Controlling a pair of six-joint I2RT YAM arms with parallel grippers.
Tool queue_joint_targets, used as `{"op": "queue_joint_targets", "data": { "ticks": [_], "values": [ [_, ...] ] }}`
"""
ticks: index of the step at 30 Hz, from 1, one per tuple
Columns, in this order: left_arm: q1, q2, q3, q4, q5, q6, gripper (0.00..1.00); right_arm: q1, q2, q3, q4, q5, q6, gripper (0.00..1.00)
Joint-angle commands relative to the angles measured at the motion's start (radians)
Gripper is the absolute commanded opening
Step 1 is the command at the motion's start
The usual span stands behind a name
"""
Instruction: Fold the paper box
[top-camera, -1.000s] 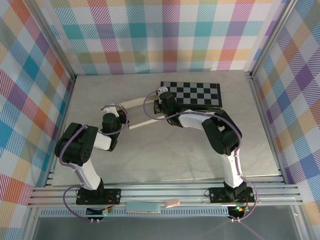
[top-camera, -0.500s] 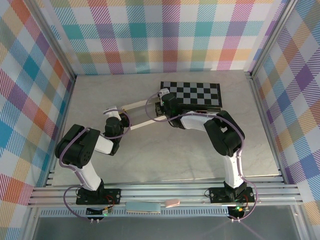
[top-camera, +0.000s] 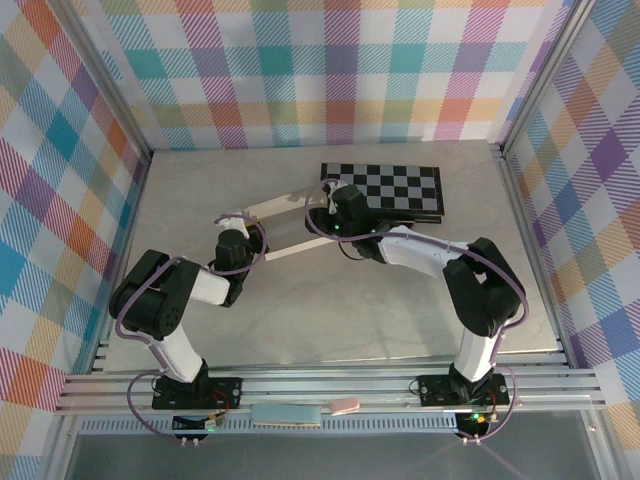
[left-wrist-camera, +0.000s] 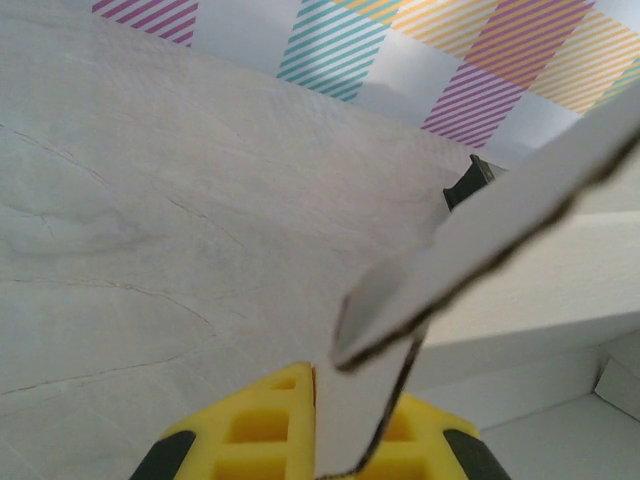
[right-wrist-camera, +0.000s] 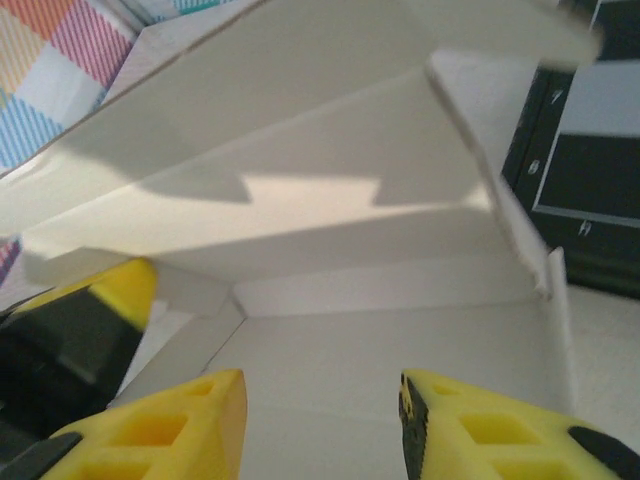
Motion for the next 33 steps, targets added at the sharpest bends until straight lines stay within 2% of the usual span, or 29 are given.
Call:
{"op": "queue_joint_targets", "data": {
  "ticks": [1,6,11,14,17,20,22,25,30,33],
  "values": [
    [-0.020,0.011,-0.001,-0.151,0.028,0.009,0.00,0.005,-0.048,-0.017,-0.056,-0.039,0.075,0.45],
    [-0.031,0.007,0.010,-0.181,0.013,0.023,0.00,-0.006,-0.116,-0.036,-0.105,-0.033,0.102,0.51],
    [-0.041,0.006,0.022,-0.208,0.002,0.038,0.00,-0.007,-0.191,-0.030,-0.154,-0.041,0.164,0.52],
    [-0.047,0.008,0.031,-0.220,-0.002,0.042,0.00,-0.007,-0.232,-0.010,-0.216,-0.023,0.268,0.51],
    [-0.056,0.010,0.040,-0.236,-0.009,0.048,0.00,-0.008,-0.255,0.024,-0.298,0.039,0.467,0.54],
    [-0.063,0.011,0.045,-0.246,-0.021,0.052,0.00,-0.006,-0.221,0.126,-0.404,0.069,0.689,0.55],
    [-0.072,0.011,0.051,-0.261,-0.033,0.058,0.00,-0.001,-0.178,0.210,-0.414,0.075,0.806,0.58],
    [-0.085,0.017,0.057,-0.278,-0.046,0.068,0.00,0.010,-0.110,0.355,-0.520,0.117,0.969,0.60],
    [-0.105,0.035,0.064,-0.286,-0.076,0.069,0.00,0.008,0.029,0.541,-0.670,0.120,1.129,0.61],
    [-0.114,0.040,0.067,-0.289,-0.085,0.071,0.00,0.003,0.092,0.573,-0.653,0.090,1.192,0.60]
  ]
}}
